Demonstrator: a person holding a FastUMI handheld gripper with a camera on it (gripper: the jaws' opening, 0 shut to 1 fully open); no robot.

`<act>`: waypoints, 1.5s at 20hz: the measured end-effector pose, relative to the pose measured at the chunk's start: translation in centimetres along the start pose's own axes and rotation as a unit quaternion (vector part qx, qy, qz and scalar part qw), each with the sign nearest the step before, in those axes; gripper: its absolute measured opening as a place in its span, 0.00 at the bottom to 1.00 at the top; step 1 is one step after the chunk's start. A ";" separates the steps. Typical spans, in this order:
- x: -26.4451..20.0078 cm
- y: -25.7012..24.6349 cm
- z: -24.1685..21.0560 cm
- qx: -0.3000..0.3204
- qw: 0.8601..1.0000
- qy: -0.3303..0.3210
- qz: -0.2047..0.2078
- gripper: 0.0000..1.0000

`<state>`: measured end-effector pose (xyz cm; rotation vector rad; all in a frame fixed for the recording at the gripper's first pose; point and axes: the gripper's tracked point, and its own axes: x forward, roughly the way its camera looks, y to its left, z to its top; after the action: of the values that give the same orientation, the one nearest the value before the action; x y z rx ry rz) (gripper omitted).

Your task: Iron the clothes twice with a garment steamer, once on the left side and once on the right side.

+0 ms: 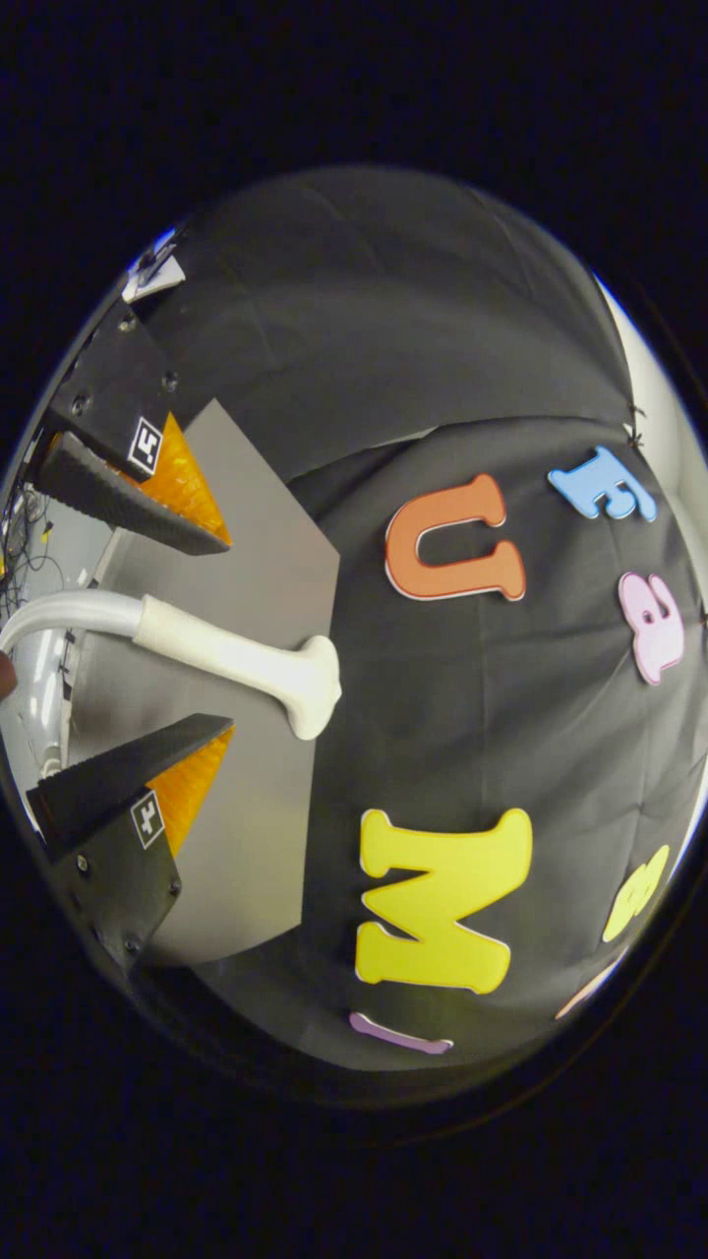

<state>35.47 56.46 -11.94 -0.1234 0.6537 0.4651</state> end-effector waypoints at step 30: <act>1.8 0.4 -1.9 0.097 0.993 0.072 -0.003 0.34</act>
<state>35.43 57.02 -14.51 0.0244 0.8366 0.3862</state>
